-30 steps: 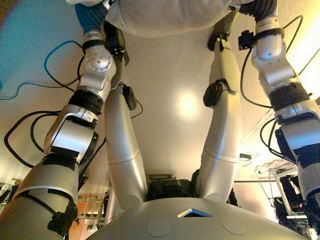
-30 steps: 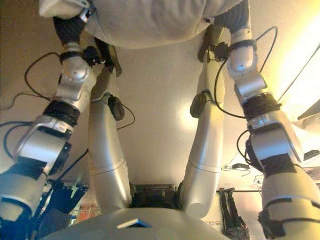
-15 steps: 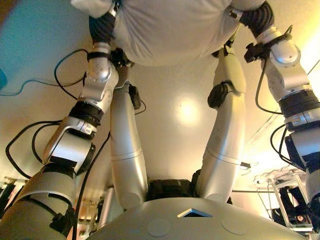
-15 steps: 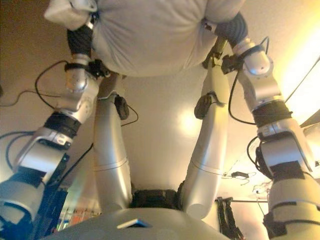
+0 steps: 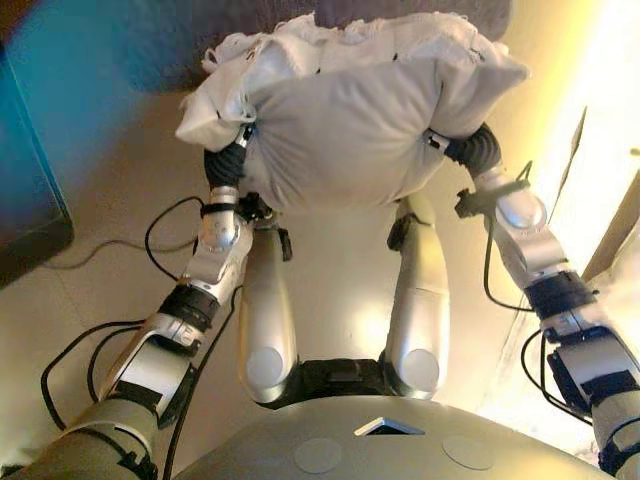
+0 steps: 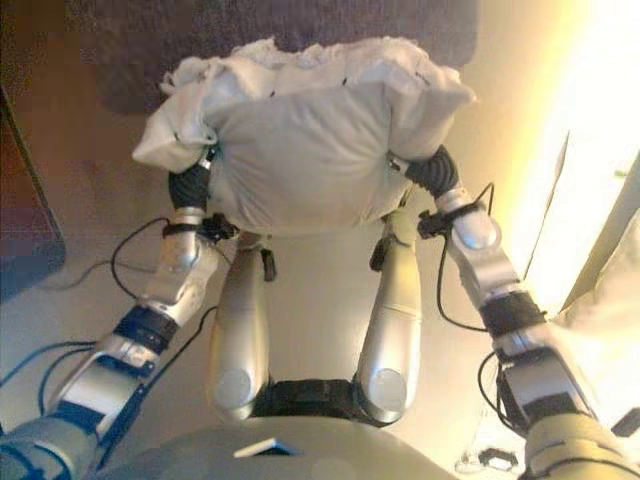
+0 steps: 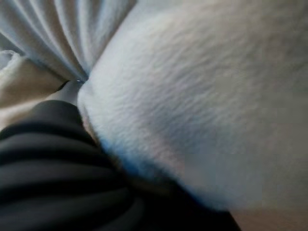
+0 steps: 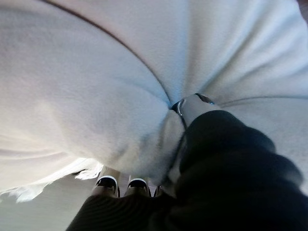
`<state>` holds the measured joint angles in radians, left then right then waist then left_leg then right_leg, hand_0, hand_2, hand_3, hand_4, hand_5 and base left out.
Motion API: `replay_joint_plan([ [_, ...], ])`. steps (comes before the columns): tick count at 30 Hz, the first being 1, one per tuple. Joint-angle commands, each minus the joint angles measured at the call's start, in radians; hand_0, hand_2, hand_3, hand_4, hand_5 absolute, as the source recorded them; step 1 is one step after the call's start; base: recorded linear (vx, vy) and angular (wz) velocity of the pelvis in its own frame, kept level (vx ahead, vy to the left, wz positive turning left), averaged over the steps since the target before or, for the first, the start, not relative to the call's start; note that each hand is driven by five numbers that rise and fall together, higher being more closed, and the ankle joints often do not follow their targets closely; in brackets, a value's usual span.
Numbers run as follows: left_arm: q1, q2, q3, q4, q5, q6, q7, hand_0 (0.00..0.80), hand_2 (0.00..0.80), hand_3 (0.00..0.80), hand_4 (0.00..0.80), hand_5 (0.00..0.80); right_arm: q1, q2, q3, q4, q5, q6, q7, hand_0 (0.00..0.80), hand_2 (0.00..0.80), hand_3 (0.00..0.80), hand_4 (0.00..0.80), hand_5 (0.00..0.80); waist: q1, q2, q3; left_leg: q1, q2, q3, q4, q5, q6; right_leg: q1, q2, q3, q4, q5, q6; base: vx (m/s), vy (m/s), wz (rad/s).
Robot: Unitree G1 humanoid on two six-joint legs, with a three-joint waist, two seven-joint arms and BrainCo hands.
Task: Pick up the cushion and take it to the sofa
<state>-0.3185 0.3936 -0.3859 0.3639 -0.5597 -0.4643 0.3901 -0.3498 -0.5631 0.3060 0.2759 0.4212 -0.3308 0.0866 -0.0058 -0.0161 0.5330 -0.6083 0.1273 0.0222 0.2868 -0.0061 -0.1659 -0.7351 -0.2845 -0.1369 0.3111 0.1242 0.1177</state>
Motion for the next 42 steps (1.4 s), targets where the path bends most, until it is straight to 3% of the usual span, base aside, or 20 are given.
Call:
replay_joint_plan([
  [1, -0.002, -0.036, 0.004, -0.250, 0.045, -0.112, -0.080, 0.800, 0.800, 0.800, 0.800, 0.800, 0.029, 0.080, 0.008, -0.276, -0.063, -0.164, 0.020, 0.800, 0.800, 0.800, 0.800, 0.800, 0.033, 0.006, -0.022, 0.063, -0.011, 0.028, -0.049, 0.044, 0.043, 0.185, -0.047, -0.053, -0.047, -0.049, 0.091, 0.089, 0.027, 0.00],
  [5, 0.144, -0.012, 0.059, -0.350, 0.025, -0.118, -0.148, 0.800, 0.800, 0.800, 0.800, 0.800, 0.185, 0.117, -0.030, -0.367, -0.150, -0.172, -0.064, 0.800, 0.800, 0.800, 0.800, 0.800, 0.039, 0.015, -0.116, 0.228, -0.026, 0.027, -0.120, 0.027, 0.074, 0.350, -0.033, -0.035, -0.085, -0.077, 0.088, 0.119, 0.008, 0.06],
  [9, 0.272, -0.009, 0.095, -0.414, 0.032, -0.130, -0.222, 0.800, 0.800, 0.800, 0.800, 0.800, 0.316, 0.153, -0.052, -0.456, -0.125, -0.167, -0.059, 0.800, 0.800, 0.800, 0.800, 0.800, 0.019, 0.013, -0.232, 0.384, -0.036, -0.027, -0.213, 0.034, 0.095, 0.529, 0.044, 0.046, -0.156, -0.113, 0.054, 0.239, -0.108, 0.35],
  [13, 0.399, -0.032, 0.104, -0.487, 0.028, -0.135, -0.265, 0.800, 0.800, 0.800, 0.800, 0.800, 0.396, 0.165, -0.050, -0.513, -0.126, -0.142, -0.011, 0.800, 0.800, 0.800, 0.800, 0.800, 0.042, 0.014, -0.343, 0.533, -0.022, -0.027, -0.296, 0.039, 0.089, 0.692, 0.069, -0.010, -0.223, -0.139, 0.035, 0.302, -0.063, 0.42],
  [18, 0.457, -0.021, 0.091, -0.538, 0.009, -0.083, -0.298, 0.800, 0.800, 0.800, 0.800, 0.800, 0.424, 0.137, -0.050, -0.560, -0.128, -0.086, -0.018, 0.800, 0.800, 0.800, 0.800, 0.800, 0.055, 0.005, -0.405, 0.635, -0.006, -0.021, -0.351, 0.033, 0.081, 0.807, 0.087, -0.045, -0.286, -0.147, 0.029, 0.095, -0.054, 0.07],
  [26, 0.495, 0.000, 0.119, -0.544, -0.017, -0.034, -0.322, 0.800, 0.800, 0.800, 0.800, 0.800, 0.498, 0.126, -0.068, -0.564, -0.078, -0.035, -0.014, 0.800, 0.800, 0.800, 0.800, 0.800, 0.043, -0.002, -0.438, 0.694, 0.008, -0.011, -0.366, 0.018, 0.075, 0.870, 0.103, -0.051, -0.305, -0.165, 0.022, 0.028, -0.037, 0.02],
  [34, 0.495, 0.020, 0.142, -0.539, -0.035, -0.006, -0.358, 0.800, 0.800, 0.800, 0.800, 0.800, 0.505, 0.132, -0.059, -0.540, -0.076, -0.050, -0.038, 0.800, 0.800, 0.800, 0.800, 0.800, 0.038, 0.003, -0.440, 0.701, 0.024, -0.012, -0.374, 0.035, 0.070, 0.881, 0.124, -0.044, -0.304, -0.170, 0.009, -0.036, -0.099, 0.00],
  [39, 0.480, 0.025, 0.152, -0.540, -0.048, -0.006, -0.341, 0.800, 0.800, 0.800, 0.800, 0.800, 0.474, 0.119, -0.041, -0.521, -0.082, -0.041, -0.059, 0.800, 0.800, 0.800, 0.800, 0.800, 0.041, 0.007, -0.414, 0.694, 0.069, -0.018, -0.344, 0.056, 0.040, 0.879, 0.154, -0.026, -0.294, -0.183, -0.021, -0.032, -0.136, 0.00],
  [42, 0.491, 0.017, 0.162, -0.544, -0.051, -0.021, -0.315, 0.800, 0.800, 0.800, 0.800, 0.800, 0.461, 0.102, -0.029, -0.510, -0.075, -0.049, -0.047, 0.800, 0.800, 0.800, 0.800, 0.800, 0.037, -0.007, -0.379, 0.653, 0.114, -0.007, -0.204, 0.073, 0.028, 0.868, 0.162, -0.006, -0.268, -0.189, -0.041, -0.038, -0.111, -0.02],
])
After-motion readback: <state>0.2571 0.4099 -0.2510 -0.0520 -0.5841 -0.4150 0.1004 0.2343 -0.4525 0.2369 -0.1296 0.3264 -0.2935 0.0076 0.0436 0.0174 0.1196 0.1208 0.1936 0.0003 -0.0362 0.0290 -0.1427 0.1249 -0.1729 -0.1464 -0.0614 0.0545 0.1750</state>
